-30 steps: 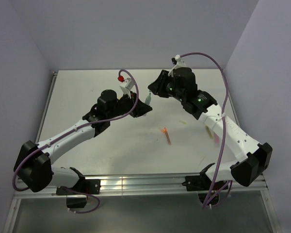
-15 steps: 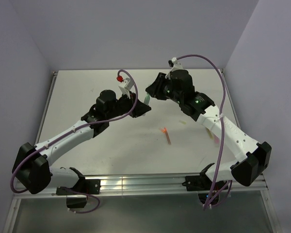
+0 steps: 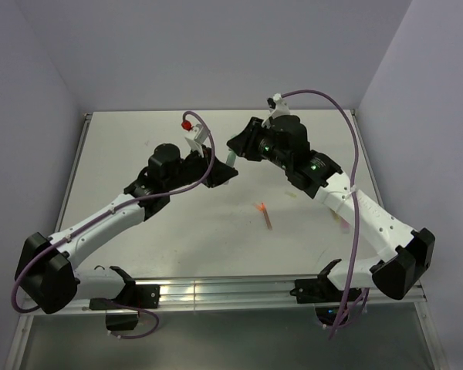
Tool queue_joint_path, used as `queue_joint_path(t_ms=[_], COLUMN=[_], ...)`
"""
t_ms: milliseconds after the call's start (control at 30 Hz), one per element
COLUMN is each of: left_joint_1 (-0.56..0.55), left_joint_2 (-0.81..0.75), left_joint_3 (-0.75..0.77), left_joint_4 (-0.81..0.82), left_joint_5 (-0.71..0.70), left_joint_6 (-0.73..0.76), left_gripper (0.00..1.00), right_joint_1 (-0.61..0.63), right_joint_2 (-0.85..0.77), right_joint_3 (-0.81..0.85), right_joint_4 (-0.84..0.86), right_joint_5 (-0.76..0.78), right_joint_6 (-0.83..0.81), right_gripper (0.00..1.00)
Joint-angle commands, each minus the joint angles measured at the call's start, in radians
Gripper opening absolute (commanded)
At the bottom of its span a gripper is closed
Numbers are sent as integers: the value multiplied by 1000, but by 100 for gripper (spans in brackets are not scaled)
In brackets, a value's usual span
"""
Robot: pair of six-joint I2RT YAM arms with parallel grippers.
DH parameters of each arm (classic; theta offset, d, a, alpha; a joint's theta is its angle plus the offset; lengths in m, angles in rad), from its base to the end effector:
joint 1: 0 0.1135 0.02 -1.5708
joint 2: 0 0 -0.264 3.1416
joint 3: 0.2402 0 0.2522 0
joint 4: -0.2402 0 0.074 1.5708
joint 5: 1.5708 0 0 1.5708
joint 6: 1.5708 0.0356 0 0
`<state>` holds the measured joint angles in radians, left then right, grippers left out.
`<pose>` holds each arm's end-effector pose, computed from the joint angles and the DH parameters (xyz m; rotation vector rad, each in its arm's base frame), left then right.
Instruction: Insert the pens into the pen caps
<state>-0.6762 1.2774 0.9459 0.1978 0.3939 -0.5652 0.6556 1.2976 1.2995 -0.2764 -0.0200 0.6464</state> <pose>0.2260 -0.1989 0.3290 0.4213 1.8134 -1.2305 0.2367 0.1829 0.3985 -0.0237 1.9487 0.9098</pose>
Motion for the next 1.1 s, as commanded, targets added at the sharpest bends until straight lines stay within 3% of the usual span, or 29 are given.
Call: queue_joint_path(t_ms=[0, 333, 1067], left_joint_1=[15, 27, 47], left_joint_2=[-64, -79, -136], left_joint_3=[5, 2, 14], left_joint_4=[124, 130, 132], left_joint_5=[-23, -24, -33], left_joint_6=[-1, -7, 10], left_gripper=[0, 0, 0], right_joint_1=[39, 55, 279], right_joint_2=[-47, -64, -49], right_joint_3=[-25, -31, -97], right_joint_4=[-17, -33, -49], right_joint_5=[-43, -26, 141], right_joint_6=[15, 4, 29], right_gripper=[0, 0, 0])
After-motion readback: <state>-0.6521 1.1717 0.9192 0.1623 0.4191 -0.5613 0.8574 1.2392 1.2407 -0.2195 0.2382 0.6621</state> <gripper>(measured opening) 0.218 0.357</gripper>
